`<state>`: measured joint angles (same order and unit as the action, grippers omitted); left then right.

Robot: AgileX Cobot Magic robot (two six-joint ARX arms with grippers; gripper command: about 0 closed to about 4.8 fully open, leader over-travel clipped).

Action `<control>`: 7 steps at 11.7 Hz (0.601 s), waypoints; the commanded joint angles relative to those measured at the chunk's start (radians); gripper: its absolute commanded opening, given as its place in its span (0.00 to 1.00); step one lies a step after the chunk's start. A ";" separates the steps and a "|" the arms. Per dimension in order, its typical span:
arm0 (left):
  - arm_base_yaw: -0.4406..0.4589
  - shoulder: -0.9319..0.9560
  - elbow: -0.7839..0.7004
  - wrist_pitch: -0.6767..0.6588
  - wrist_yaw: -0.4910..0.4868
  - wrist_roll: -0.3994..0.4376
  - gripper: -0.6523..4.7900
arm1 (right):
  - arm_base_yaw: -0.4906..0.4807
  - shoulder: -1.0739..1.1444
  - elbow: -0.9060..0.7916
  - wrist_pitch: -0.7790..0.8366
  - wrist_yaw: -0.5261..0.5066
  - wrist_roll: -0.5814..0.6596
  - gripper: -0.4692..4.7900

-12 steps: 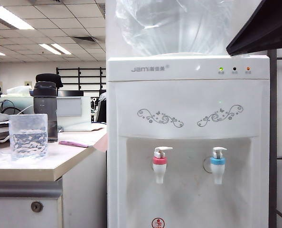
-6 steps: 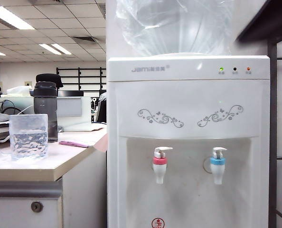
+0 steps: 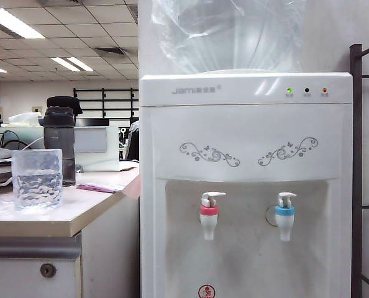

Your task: Pick up the plastic mug from the left desk, go to the hot water outlet of the water dispenser, press the vertical switch to get some water, then put the mug back on the desk.

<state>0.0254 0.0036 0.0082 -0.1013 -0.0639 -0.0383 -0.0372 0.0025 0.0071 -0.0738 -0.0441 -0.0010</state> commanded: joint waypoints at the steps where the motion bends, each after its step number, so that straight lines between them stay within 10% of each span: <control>1: 0.000 -0.001 0.000 0.009 -0.002 0.000 0.36 | 0.001 0.000 -0.003 0.018 0.004 0.001 0.08; 7: 0.002 -0.001 0.000 0.074 -0.003 0.001 0.29 | 0.001 0.000 -0.003 0.045 0.024 0.000 0.08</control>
<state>0.0254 0.0036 0.0082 -0.0586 -0.0639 -0.0383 -0.0360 0.0025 0.0071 -0.0574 -0.0402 -0.0010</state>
